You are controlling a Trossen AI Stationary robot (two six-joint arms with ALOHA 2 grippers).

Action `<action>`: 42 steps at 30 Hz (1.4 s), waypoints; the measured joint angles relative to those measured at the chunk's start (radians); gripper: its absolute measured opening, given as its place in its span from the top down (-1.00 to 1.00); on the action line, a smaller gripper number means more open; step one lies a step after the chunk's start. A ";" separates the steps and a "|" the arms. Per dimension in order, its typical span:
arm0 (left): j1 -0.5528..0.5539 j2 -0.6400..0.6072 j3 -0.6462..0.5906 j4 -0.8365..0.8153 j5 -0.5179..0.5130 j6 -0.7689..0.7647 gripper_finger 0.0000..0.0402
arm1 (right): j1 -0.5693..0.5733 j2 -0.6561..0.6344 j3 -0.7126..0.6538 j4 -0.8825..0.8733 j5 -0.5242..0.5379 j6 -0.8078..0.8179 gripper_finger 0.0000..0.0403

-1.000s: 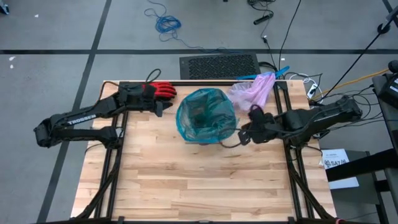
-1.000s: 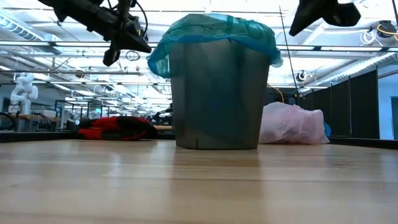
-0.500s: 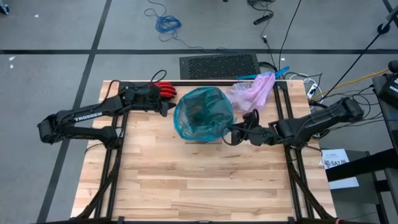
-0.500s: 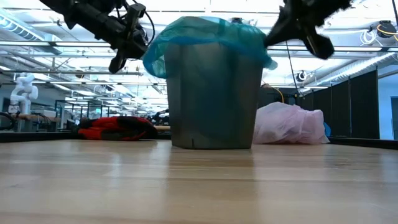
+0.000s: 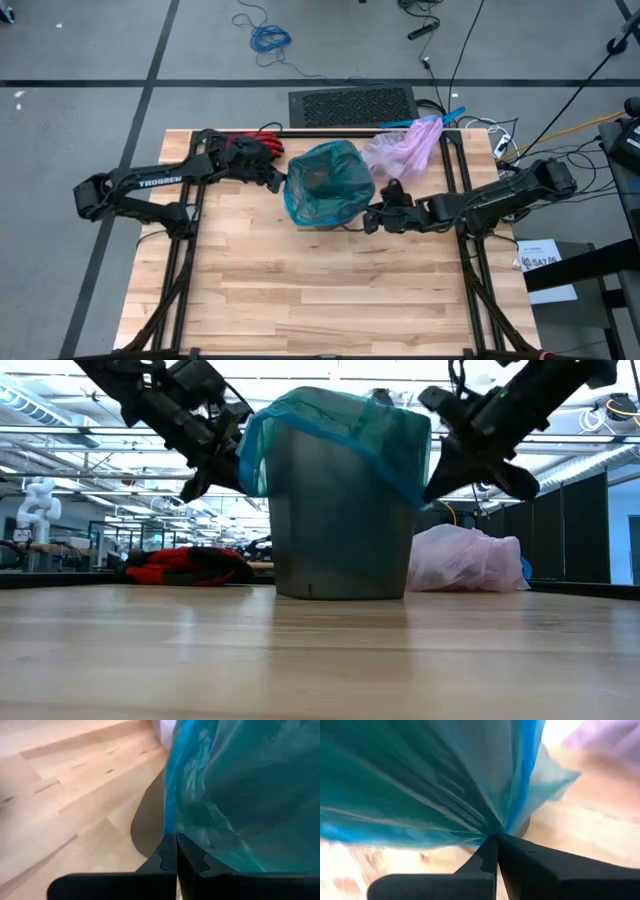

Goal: Place trash/remove bag and relplace
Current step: Insert the new blue trash bag into the trash bin

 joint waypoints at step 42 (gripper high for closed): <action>-0.091 0.084 0.000 0.035 0.023 -0.004 1.00 | -0.676 -0.114 0.097 0.224 -0.869 -0.144 1.00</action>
